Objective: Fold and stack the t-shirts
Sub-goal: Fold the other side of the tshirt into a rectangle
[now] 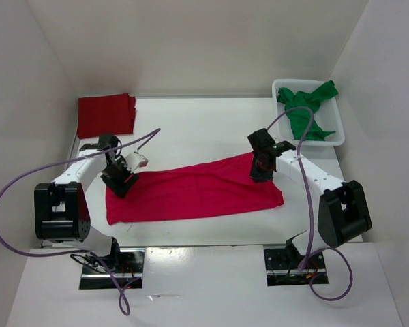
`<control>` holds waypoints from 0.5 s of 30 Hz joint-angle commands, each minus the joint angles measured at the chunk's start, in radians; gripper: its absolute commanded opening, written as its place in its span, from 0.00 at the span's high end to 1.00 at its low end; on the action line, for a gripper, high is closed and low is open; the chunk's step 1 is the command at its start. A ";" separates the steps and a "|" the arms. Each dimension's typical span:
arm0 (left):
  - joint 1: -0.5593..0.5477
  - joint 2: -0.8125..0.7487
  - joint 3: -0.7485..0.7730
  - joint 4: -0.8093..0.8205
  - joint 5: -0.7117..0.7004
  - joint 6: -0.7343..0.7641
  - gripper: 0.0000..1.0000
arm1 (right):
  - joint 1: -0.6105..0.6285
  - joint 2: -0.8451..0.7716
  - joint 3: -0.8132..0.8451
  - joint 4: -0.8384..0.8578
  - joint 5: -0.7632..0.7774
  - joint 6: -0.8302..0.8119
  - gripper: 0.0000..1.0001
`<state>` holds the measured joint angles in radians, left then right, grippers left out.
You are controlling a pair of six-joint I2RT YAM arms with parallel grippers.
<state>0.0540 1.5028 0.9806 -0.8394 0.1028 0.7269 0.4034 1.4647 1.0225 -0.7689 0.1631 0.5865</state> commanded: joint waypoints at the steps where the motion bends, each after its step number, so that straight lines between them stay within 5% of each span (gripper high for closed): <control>1: -0.014 0.026 0.012 -0.043 0.035 -0.020 0.31 | 0.008 0.008 0.017 0.017 0.029 0.004 1.00; 2: -0.025 0.039 0.012 -0.043 0.035 -0.029 0.34 | 0.008 0.008 0.017 0.005 0.039 -0.007 1.00; 7: -0.034 0.063 0.030 0.025 -0.032 -0.072 0.99 | -0.027 0.026 0.108 -0.020 0.082 -0.050 1.00; 15: -0.034 0.125 0.294 0.131 -0.118 -0.130 1.00 | -0.129 0.175 0.417 0.043 0.050 -0.152 1.00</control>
<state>0.0208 1.5909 1.1793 -0.7799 0.0071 0.6449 0.2844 1.5692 1.2957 -0.7773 0.1997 0.4896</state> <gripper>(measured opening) 0.017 0.006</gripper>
